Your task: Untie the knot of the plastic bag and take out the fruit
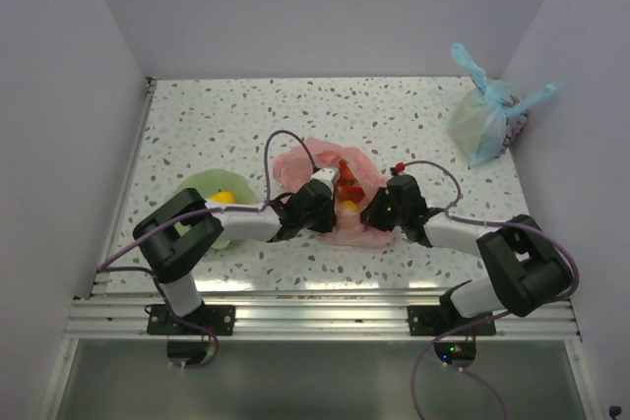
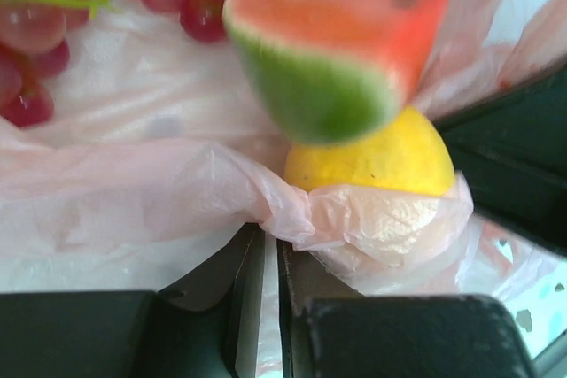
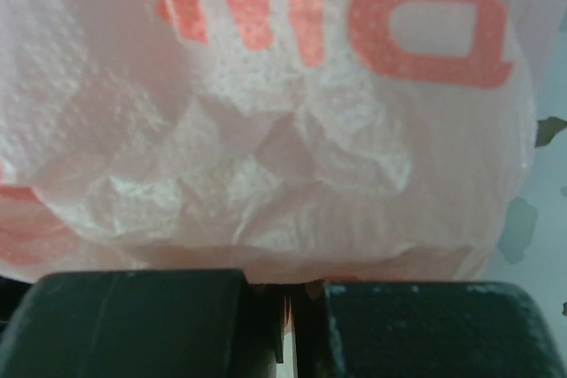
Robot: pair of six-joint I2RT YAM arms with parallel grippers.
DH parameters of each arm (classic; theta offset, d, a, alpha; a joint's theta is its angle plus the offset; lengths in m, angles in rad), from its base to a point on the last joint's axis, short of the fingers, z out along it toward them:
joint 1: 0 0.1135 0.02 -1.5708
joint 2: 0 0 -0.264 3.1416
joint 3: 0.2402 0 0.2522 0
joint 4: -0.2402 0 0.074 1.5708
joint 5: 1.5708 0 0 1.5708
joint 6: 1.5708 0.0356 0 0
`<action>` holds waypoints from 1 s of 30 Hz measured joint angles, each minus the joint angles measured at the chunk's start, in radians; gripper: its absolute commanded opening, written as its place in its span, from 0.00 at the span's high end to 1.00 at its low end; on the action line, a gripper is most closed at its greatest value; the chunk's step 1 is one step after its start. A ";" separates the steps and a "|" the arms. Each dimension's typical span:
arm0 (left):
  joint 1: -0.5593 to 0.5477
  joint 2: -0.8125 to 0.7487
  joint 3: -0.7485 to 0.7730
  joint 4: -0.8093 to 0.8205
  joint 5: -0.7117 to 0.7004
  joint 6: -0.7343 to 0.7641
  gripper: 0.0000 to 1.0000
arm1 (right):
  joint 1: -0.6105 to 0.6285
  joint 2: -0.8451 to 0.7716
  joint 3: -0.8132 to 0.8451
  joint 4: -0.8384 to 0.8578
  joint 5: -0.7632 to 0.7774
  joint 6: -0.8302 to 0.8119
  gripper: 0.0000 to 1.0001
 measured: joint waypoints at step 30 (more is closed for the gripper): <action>-0.088 -0.098 0.158 -0.185 -0.043 -0.014 0.59 | 0.011 -0.124 0.005 -0.140 0.067 -0.143 1.00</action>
